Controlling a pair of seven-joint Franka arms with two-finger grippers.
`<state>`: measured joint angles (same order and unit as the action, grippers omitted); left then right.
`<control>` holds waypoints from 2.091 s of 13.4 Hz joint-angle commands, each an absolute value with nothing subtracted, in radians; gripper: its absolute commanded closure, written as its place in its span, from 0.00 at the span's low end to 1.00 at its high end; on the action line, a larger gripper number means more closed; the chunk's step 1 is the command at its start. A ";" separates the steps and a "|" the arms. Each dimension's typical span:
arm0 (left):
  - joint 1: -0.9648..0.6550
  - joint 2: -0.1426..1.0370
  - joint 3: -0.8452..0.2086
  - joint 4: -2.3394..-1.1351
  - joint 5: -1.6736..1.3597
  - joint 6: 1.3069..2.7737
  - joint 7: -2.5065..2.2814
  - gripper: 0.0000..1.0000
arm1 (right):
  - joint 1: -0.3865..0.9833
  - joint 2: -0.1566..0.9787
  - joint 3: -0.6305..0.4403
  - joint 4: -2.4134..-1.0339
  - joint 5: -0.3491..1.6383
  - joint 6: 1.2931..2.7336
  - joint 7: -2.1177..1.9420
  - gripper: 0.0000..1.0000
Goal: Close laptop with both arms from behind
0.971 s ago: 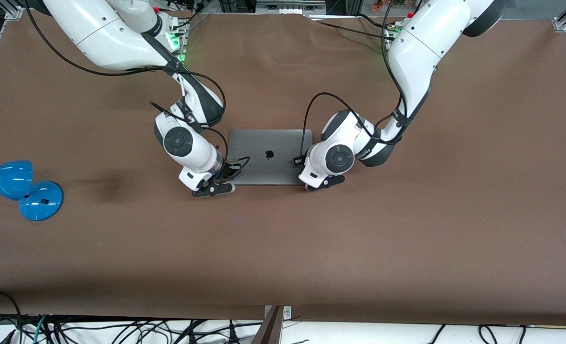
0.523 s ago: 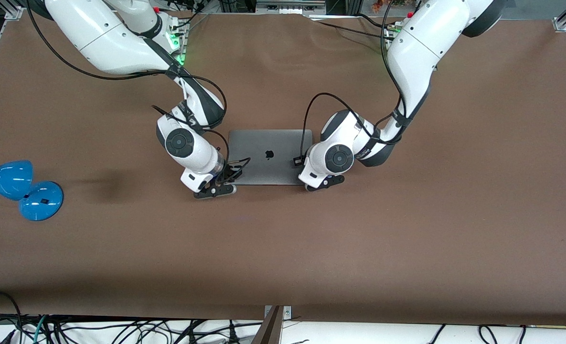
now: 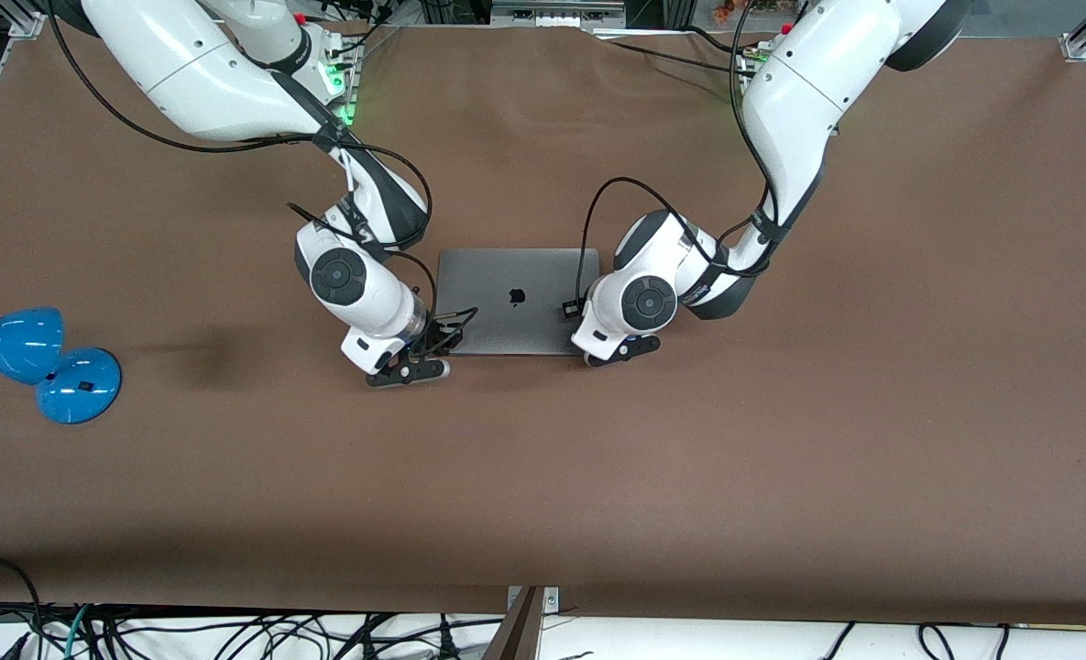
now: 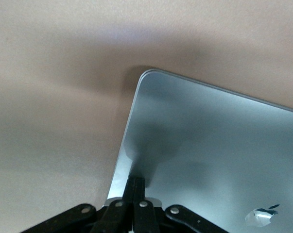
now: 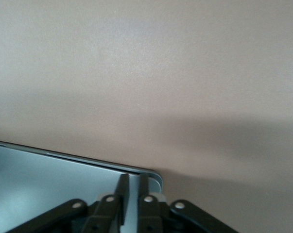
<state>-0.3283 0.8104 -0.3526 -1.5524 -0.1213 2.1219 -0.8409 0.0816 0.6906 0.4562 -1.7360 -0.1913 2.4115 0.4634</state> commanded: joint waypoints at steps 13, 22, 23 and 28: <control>-0.284 0.539 -0.341 -1.580 0.023 1.886 -0.808 0.00 | 0.048 0.250 0.401 -1.537 -0.133 1.765 0.453 0.01; -0.077 0.168 -0.351 -1.677 0.048 1.706 -0.514 0.00 | 0.041 0.025 0.252 -1.491 -0.056 1.557 0.388 0.00; -0.051 0.143 -0.351 -1.677 0.041 1.688 -0.473 0.00 | 0.041 0.012 0.211 -1.491 -0.007 1.534 0.349 0.00; 0.072 0.045 -0.350 -1.669 0.037 1.658 -0.335 0.00 | 0.038 -0.006 0.068 -1.493 0.052 1.502 0.135 0.00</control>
